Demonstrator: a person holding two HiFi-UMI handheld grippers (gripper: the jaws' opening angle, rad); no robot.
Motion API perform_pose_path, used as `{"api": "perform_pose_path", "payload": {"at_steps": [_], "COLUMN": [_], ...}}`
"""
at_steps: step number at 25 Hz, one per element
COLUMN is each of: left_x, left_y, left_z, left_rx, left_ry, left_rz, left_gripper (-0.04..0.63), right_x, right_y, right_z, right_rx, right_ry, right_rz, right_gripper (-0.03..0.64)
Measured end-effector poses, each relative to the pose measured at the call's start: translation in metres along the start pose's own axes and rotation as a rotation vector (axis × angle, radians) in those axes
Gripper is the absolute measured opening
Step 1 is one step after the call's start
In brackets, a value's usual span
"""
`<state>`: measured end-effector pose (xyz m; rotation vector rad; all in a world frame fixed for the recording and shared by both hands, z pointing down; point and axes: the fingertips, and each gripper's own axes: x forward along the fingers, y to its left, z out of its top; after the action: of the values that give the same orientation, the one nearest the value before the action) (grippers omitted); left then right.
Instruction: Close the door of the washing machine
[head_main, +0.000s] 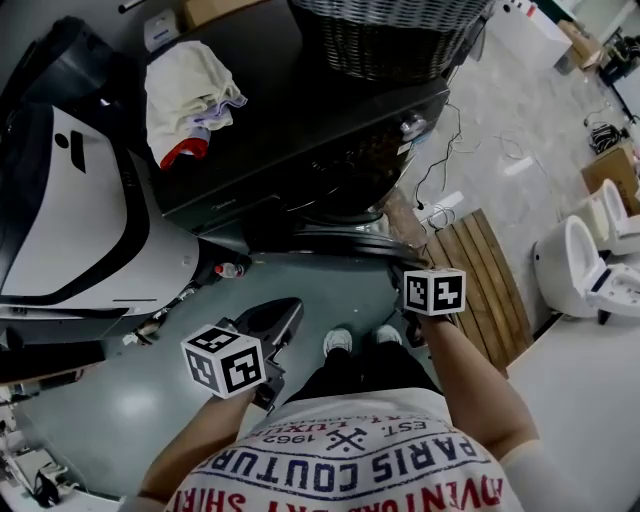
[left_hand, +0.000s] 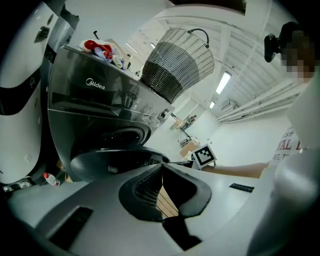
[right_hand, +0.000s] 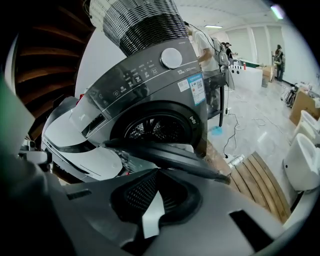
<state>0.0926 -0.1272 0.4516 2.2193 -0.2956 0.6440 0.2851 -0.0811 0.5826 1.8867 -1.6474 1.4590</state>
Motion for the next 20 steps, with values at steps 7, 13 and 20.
{"api": "perform_pose_path", "payload": {"at_steps": [7,13,20], "left_x": [0.016,0.028,0.038], "left_y": [0.004,0.002,0.001], "left_z": [0.014,0.027,0.039], "left_rx": [-0.024,-0.072,-0.118], "left_ry": [0.002,-0.023,-0.065], "left_rz": [0.042,0.090,0.147], "left_gripper": [0.028,0.028,0.028], "right_x": [0.015,0.032,0.051], "right_y": [-0.010,-0.015,-0.016], "right_z": [0.032,0.062,0.094], "right_rx": [-0.021,-0.064,-0.120], "right_ry": [0.009,0.032,0.058], "right_rz": [0.033,0.069,0.113], "right_gripper": [0.021,0.021,0.021]}}
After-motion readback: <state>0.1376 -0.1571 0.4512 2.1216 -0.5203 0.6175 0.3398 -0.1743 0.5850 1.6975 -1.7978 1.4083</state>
